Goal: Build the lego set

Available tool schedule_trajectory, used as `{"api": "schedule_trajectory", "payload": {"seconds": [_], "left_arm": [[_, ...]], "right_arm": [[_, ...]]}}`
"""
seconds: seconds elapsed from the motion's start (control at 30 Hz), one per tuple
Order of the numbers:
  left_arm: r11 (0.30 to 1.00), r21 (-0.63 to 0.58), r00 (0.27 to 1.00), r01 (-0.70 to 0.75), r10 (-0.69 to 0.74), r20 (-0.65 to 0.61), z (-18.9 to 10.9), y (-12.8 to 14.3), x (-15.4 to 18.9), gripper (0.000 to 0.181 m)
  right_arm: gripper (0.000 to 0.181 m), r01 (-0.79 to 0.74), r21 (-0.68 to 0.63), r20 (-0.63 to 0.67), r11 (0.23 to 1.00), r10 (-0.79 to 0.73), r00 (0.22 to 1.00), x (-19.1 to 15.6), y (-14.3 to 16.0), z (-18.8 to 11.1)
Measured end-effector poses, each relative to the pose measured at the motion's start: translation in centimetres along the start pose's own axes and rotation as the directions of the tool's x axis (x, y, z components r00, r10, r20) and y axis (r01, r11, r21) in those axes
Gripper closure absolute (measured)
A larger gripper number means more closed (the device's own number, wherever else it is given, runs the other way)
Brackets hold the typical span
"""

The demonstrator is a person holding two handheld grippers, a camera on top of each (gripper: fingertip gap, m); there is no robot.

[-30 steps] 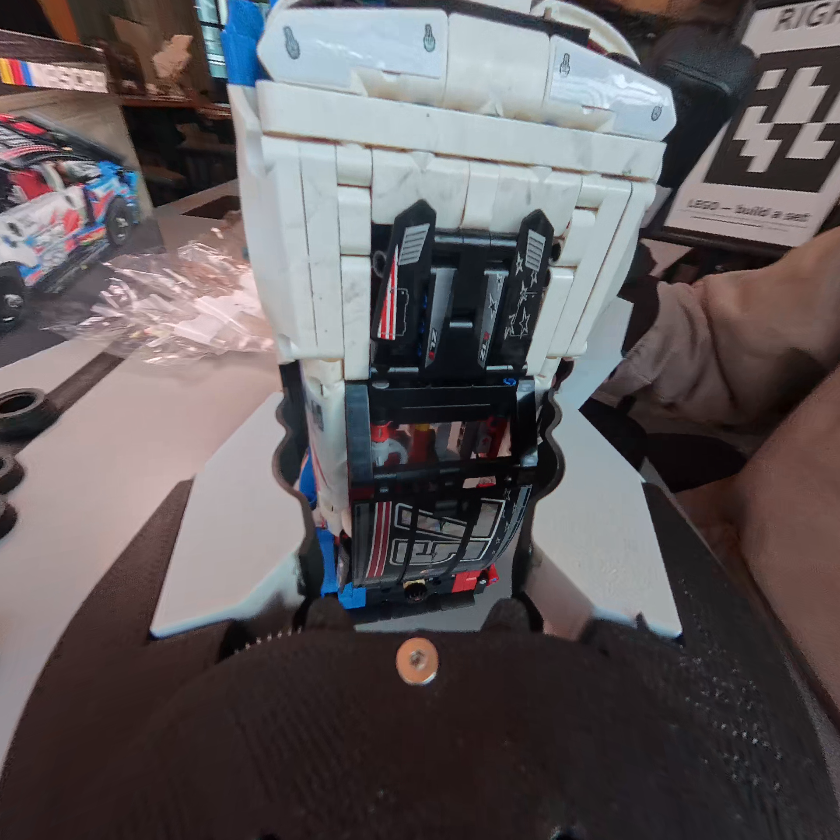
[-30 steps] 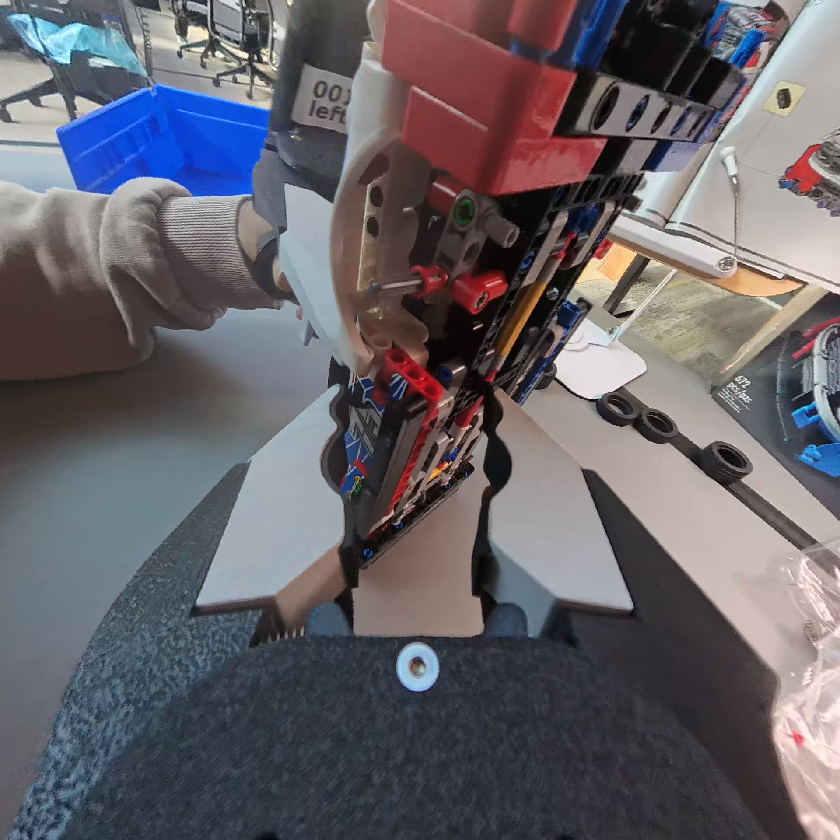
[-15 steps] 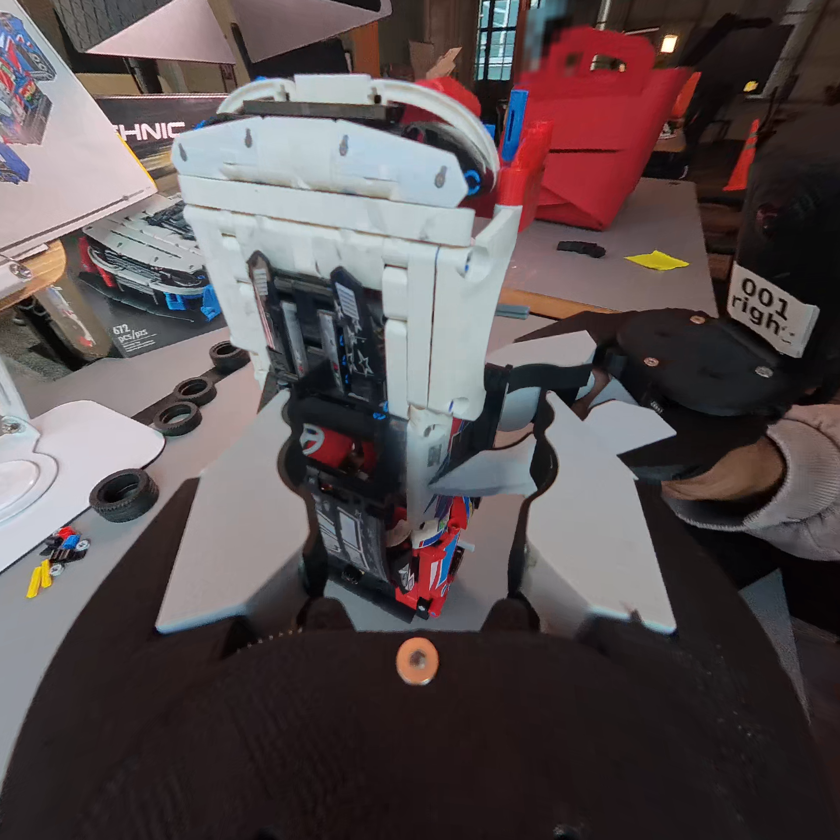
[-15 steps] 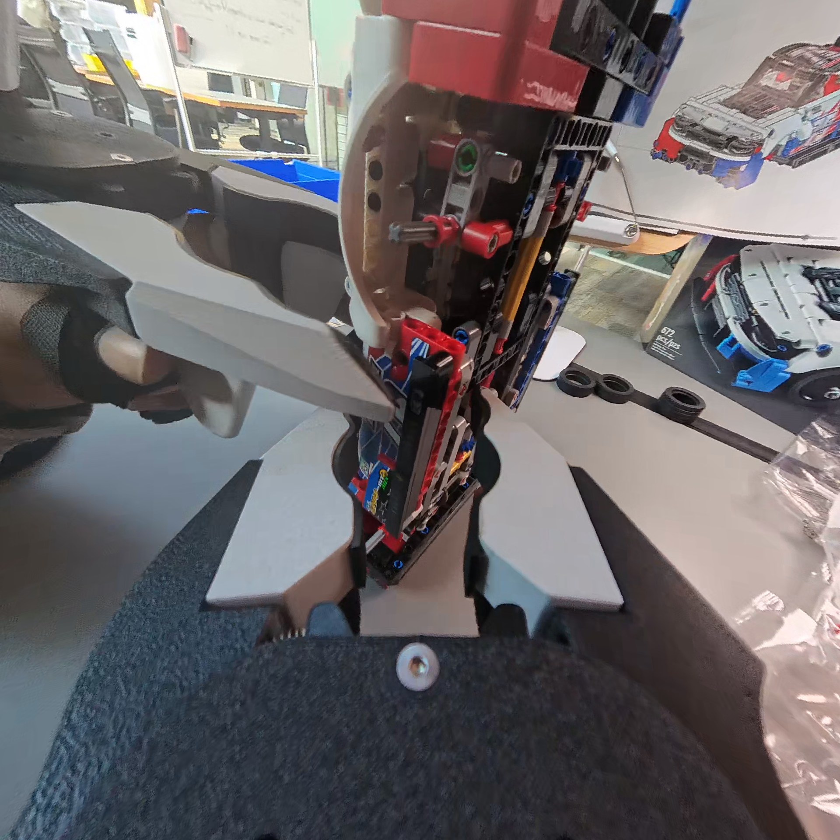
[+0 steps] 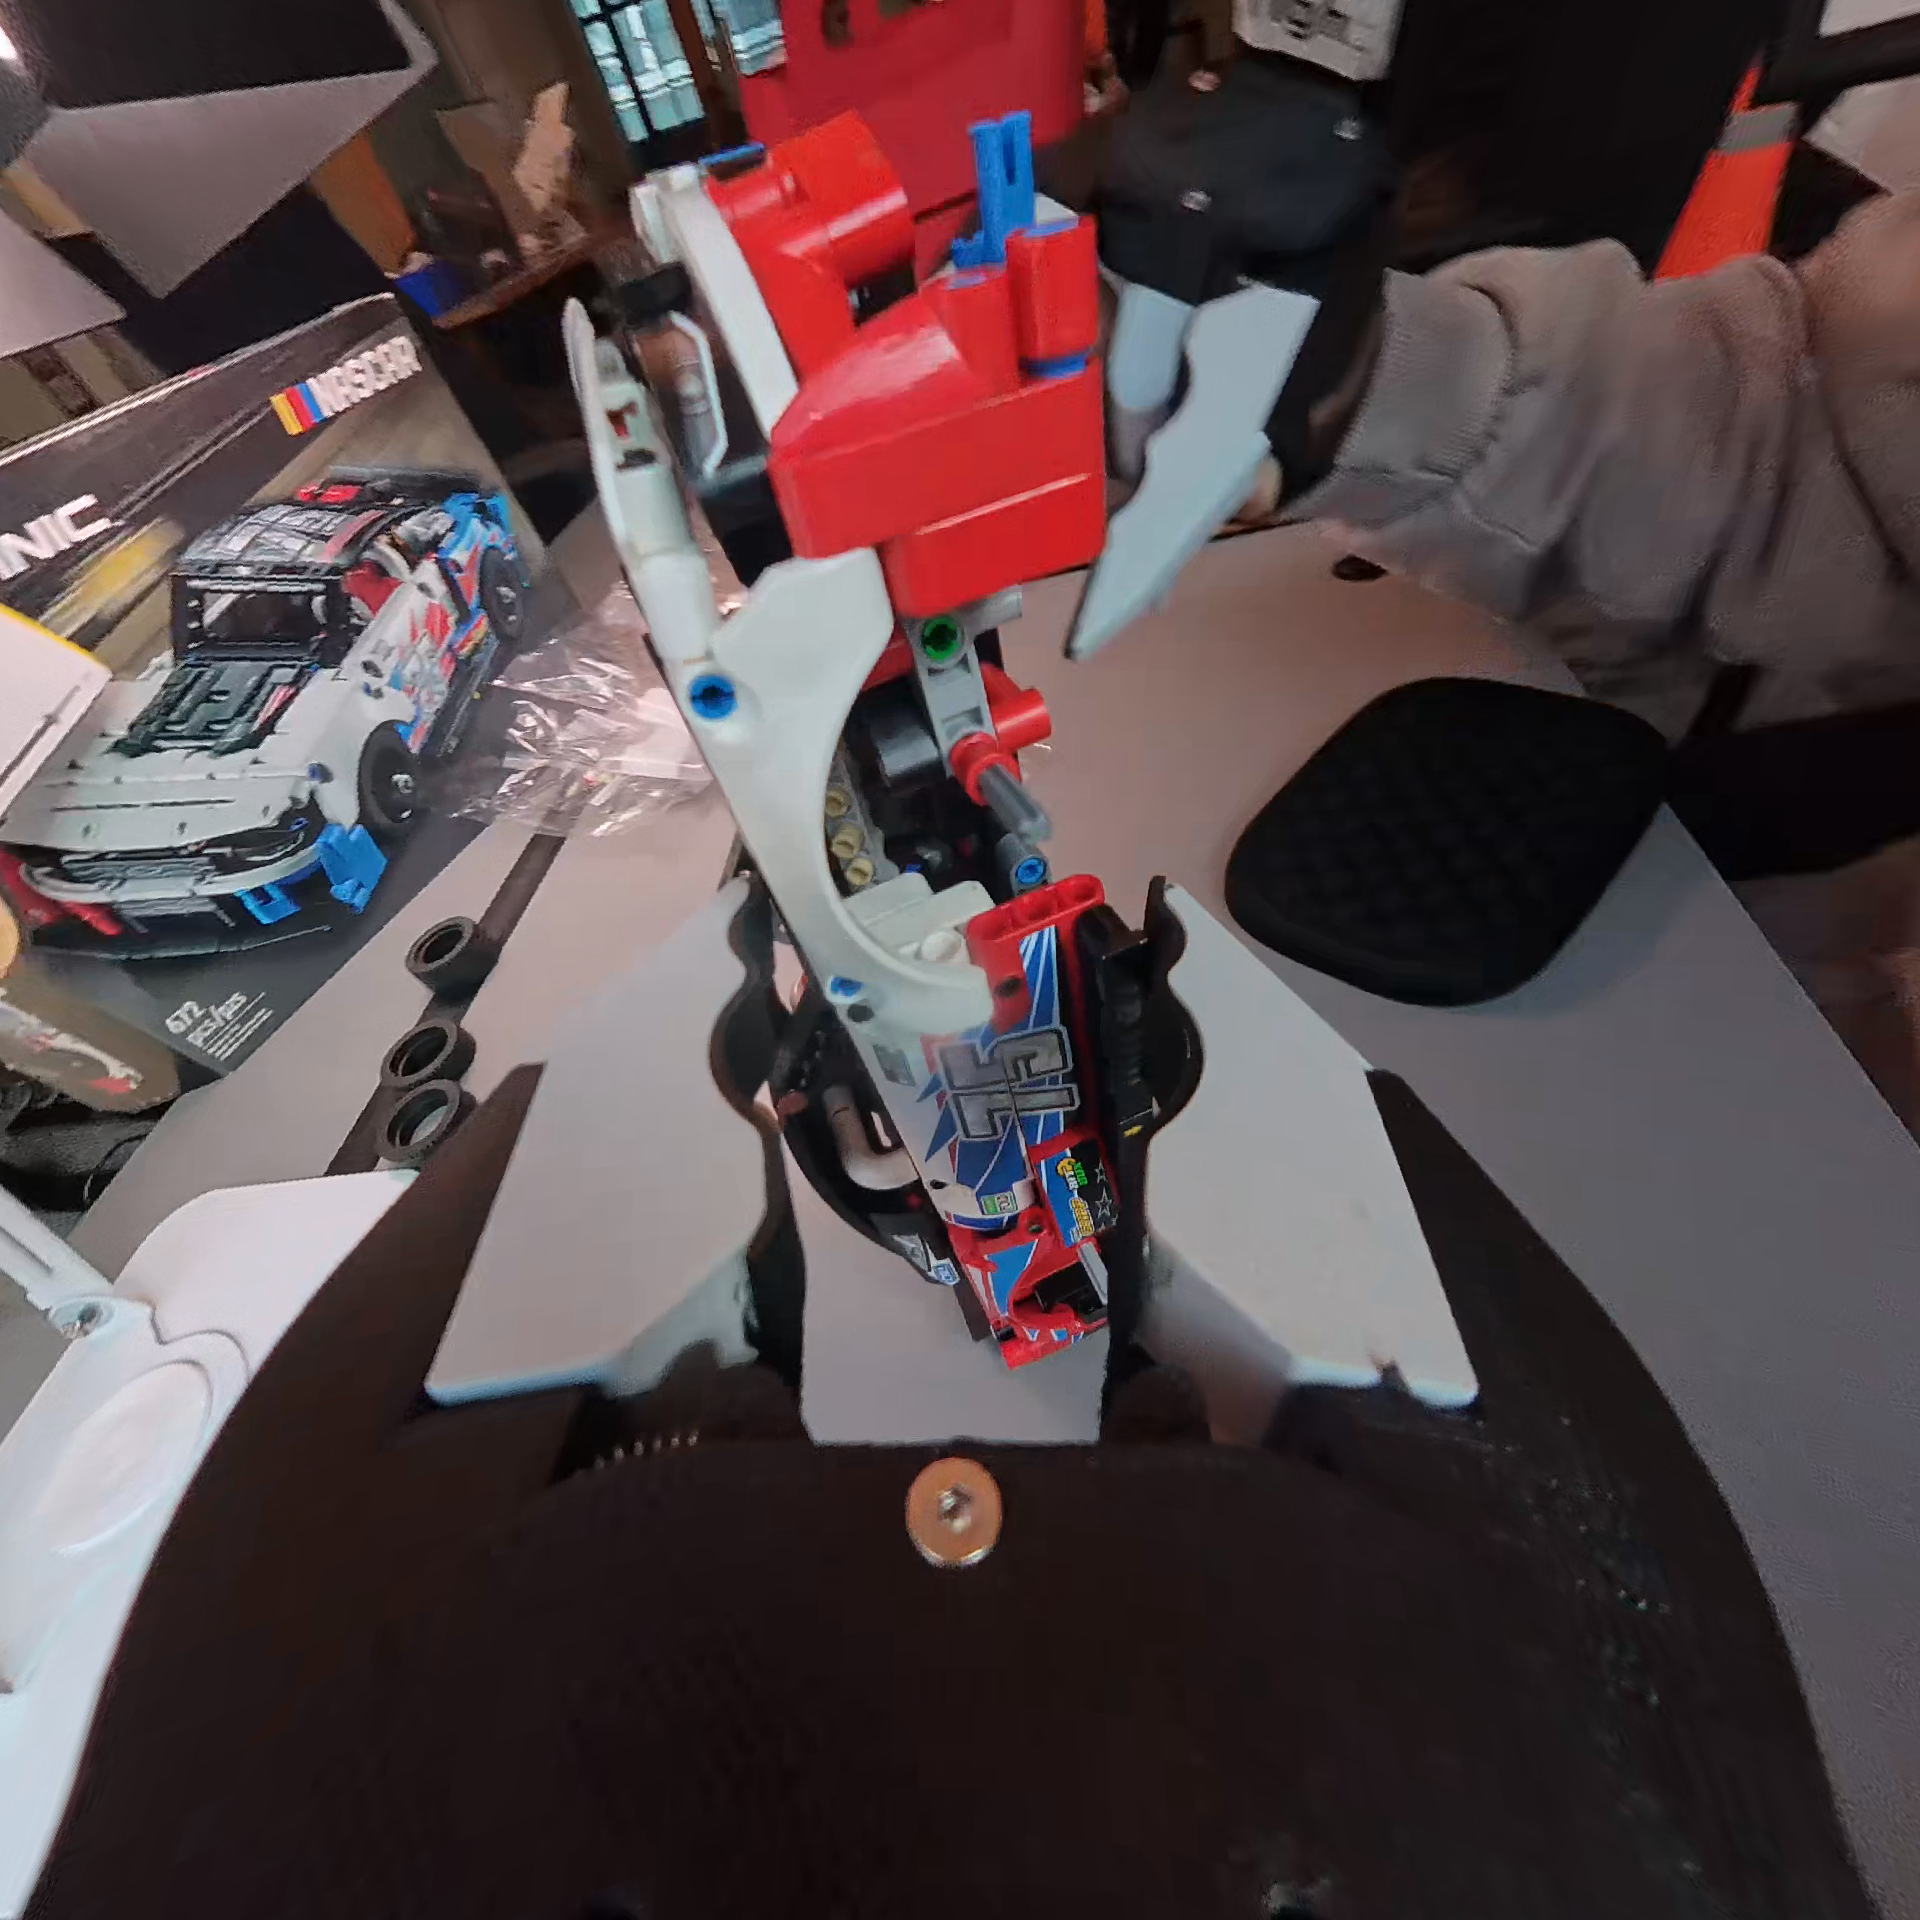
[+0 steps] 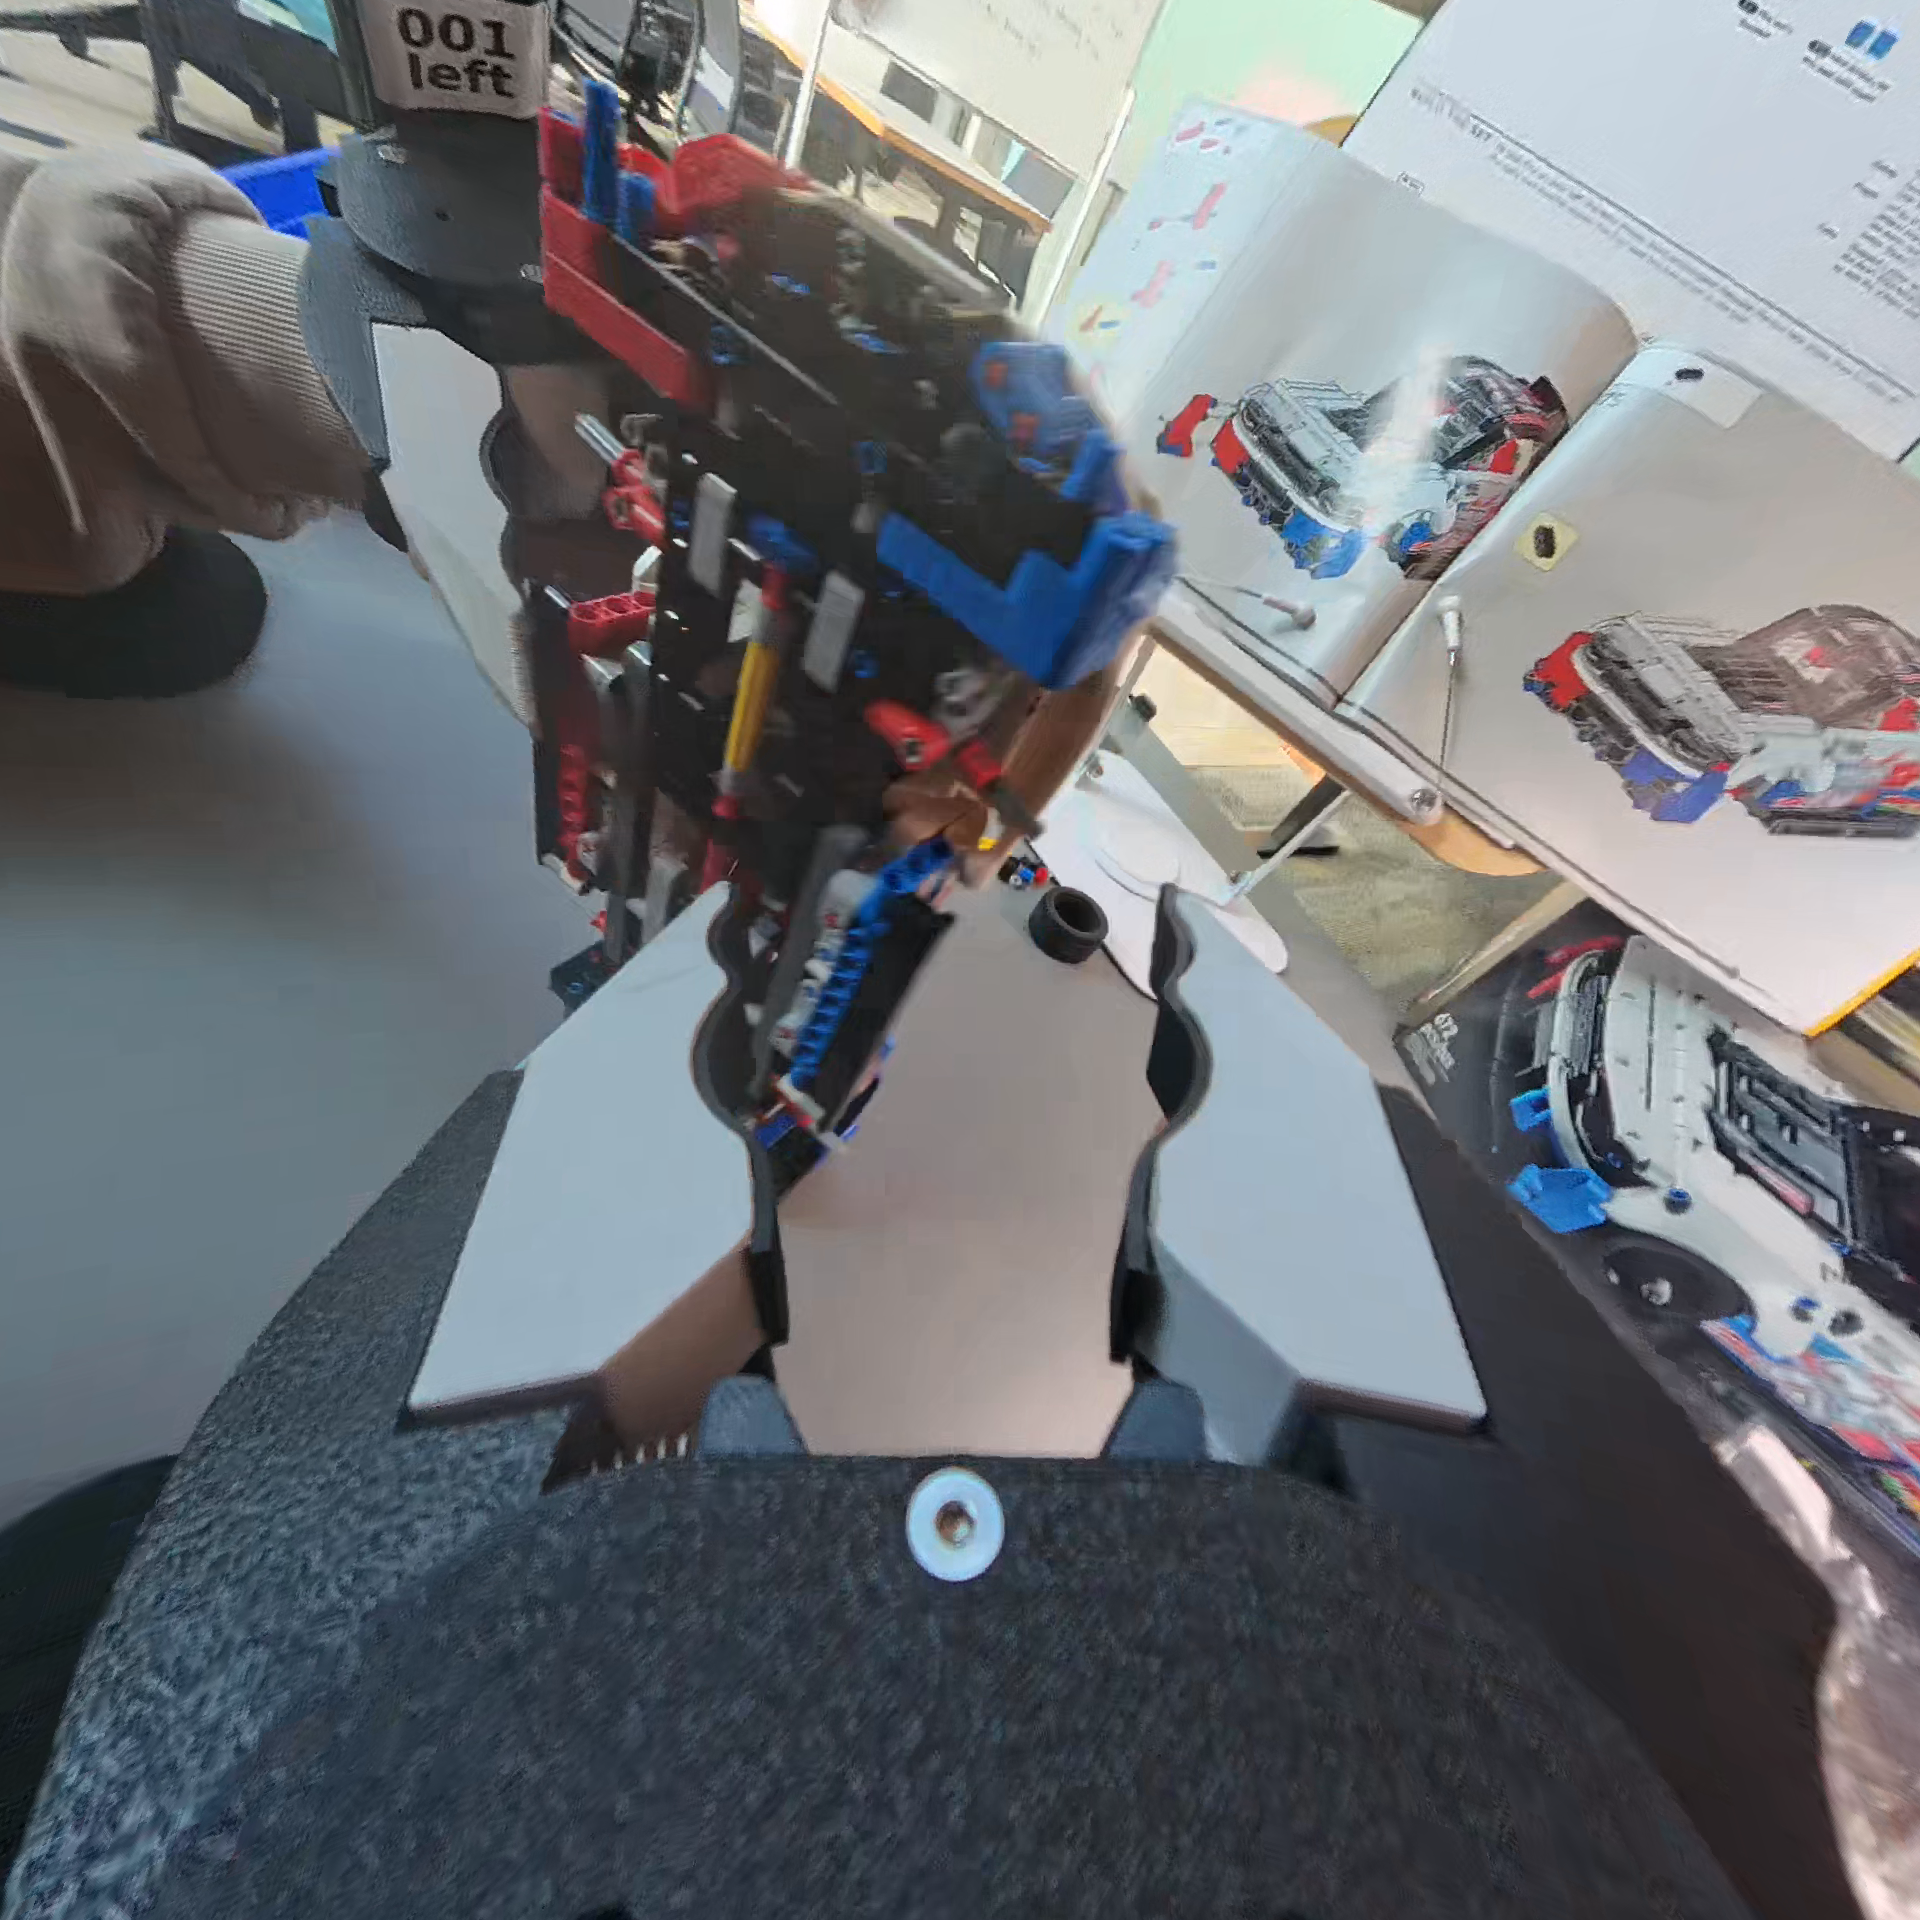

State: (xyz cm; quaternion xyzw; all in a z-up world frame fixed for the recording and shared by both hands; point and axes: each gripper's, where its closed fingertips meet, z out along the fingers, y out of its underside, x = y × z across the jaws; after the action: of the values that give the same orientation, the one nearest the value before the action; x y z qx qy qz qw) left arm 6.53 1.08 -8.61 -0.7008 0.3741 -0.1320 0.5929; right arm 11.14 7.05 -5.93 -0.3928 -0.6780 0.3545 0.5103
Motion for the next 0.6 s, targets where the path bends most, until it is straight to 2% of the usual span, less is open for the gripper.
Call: {"api": "schedule_trajectory", "payload": {"seconds": [0.07,0.13,0.23,0.27,0.3,0.43,0.6], "left_arm": [[0.996,-0.036,0.994,-0.082,0.079,-0.078,-0.4,0.1,0.9,0.113],[0.977,-0.084,0.974,-0.198,0.186,-0.131,-0.7,0.1,1.9,0.114],[0.91,-0.158,0.918,-0.384,0.357,-0.174,-1.2,0.3,3.5,0.118],[0.879,-0.19,0.896,-0.438,0.411,-0.168,-1.4,0.6,3.7,0.118],[0.848,-0.226,0.878,-0.479,0.456,-0.147,-1.6,0.8,3.6,0.118],[0.769,-0.308,0.815,-0.56,0.577,-0.041,-2.1,2.6,2.8,0.121],[0.693,-0.407,0.712,-0.595,0.689,0.134,-2.0,6.3,0.0,0.125]], "right_arm": [[0.093,0.059,0.056,0.088,0.997,-0.063,0.994,-0.1,-0.9,0.1],[0.091,0.092,0.084,0.213,0.992,-0.108,0.971,-2.6,-1.9,0.7],[0.105,0.204,0.098,0.291,0.974,-0.224,0.93,-6.4,-1.8,1.7],[0.119,0.231,0.114,0.312,0.966,-0.255,0.915,-7.6,-1.7,1.7],[0.126,0.254,0.129,0.289,0.958,-0.282,0.915,-8.2,-1.8,1.9],[0.131,0.366,0.169,0.177,0.915,-0.393,0.902,-8.7,-0.8,3.2],[0.132,0.515,0.044,0.06,0.856,-0.517,0.854,-7.6,2.9,6.3]]}}
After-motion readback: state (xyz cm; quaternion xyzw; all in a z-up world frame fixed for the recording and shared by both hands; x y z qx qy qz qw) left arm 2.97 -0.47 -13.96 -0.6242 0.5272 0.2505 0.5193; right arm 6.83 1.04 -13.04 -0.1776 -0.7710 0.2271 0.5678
